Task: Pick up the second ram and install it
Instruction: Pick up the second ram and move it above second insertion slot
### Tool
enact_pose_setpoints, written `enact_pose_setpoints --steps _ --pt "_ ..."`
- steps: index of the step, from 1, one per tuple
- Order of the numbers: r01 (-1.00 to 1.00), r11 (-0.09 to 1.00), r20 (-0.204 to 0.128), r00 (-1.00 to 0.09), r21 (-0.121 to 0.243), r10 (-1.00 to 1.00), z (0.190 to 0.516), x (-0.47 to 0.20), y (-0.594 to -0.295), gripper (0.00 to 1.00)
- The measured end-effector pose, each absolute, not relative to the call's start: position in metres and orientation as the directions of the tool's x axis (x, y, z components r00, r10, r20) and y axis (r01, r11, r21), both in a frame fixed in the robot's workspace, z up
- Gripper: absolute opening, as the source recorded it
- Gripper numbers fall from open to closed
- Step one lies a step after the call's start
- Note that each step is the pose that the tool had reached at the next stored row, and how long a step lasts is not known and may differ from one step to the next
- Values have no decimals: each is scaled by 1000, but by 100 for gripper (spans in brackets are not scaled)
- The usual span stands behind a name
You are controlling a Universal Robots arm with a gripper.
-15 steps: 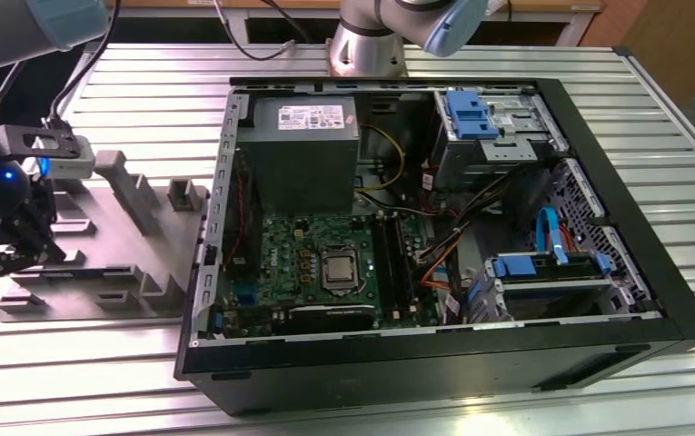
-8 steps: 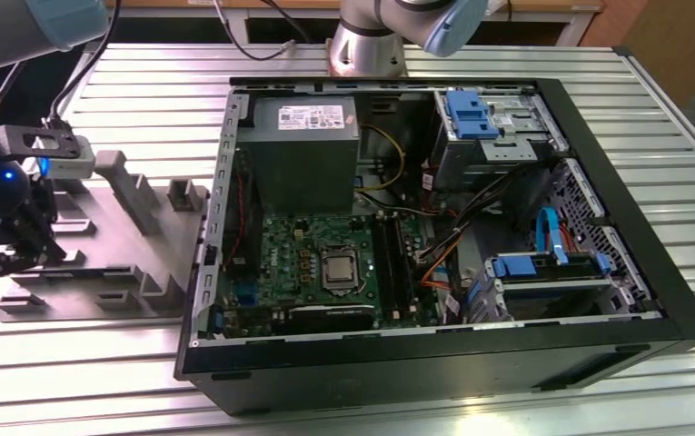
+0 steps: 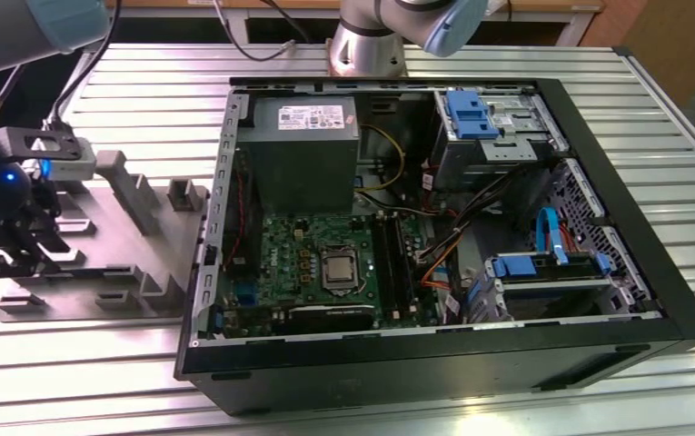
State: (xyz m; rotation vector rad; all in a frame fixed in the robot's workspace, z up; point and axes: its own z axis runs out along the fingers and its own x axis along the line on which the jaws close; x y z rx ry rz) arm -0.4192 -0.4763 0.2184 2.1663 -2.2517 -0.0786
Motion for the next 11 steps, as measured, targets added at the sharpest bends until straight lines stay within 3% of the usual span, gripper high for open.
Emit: enact_pose_setpoints --steps 11 --pt "-999 -8 -23 7 48 -1000 200 -420 -478 35"
